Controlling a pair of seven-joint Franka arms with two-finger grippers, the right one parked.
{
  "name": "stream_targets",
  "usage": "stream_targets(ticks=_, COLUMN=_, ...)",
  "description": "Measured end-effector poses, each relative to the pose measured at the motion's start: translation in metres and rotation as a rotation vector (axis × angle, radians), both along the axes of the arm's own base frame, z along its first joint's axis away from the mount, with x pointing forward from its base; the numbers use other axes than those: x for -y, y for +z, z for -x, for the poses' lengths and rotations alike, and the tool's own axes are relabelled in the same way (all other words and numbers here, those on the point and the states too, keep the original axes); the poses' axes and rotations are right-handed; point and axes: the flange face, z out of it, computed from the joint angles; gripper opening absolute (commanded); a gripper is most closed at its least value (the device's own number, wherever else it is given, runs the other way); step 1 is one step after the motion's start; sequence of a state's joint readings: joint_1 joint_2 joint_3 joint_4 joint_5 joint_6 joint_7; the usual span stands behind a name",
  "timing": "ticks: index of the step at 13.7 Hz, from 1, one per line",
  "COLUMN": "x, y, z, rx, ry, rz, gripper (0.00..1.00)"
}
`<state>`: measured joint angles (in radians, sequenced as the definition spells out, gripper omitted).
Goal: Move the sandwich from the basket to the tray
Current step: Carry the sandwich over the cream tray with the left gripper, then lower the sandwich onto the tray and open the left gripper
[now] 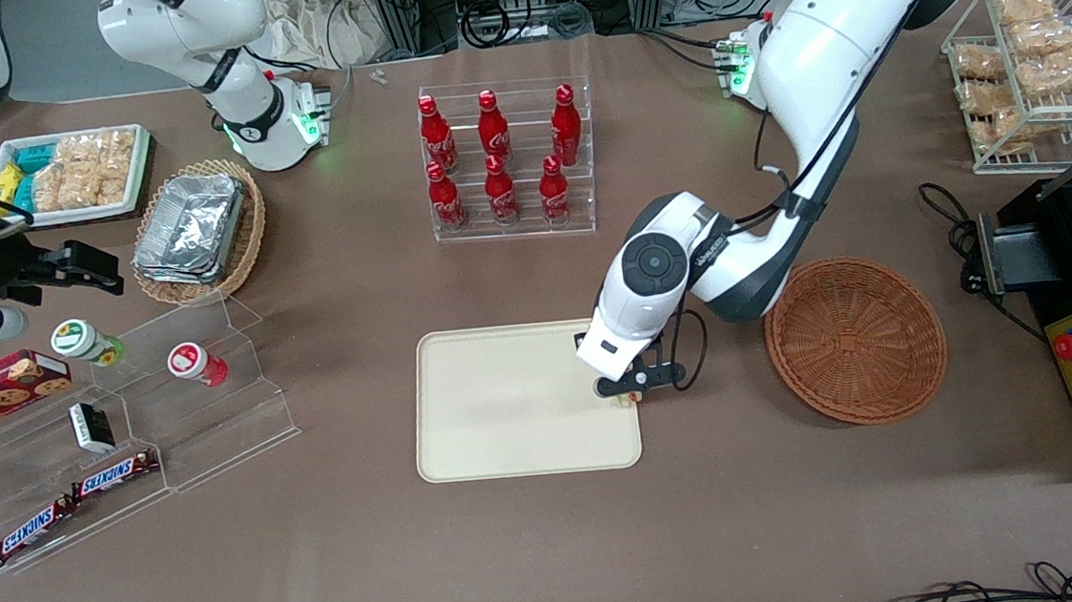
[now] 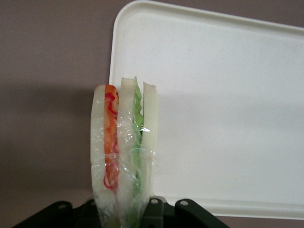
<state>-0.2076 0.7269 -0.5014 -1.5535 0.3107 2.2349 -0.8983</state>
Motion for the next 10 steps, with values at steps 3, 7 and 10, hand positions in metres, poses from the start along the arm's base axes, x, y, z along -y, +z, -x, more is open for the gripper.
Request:
stream_targets(ticks=3, x=0.006, y=-0.008, z=0.004, rx=0.0, ry=-0.015, rz=0.004, gripper=0.0)
stream_targets(ticks=7, x=0.011, y=-0.022, z=0.004, rx=0.014, ry=-0.027, rz=0.024, gripper=0.0)
stream_targets(ticks=10, x=0.01, y=-0.039, z=0.004, rx=0.034, ry=-0.065, rz=-0.003, gripper=0.0)
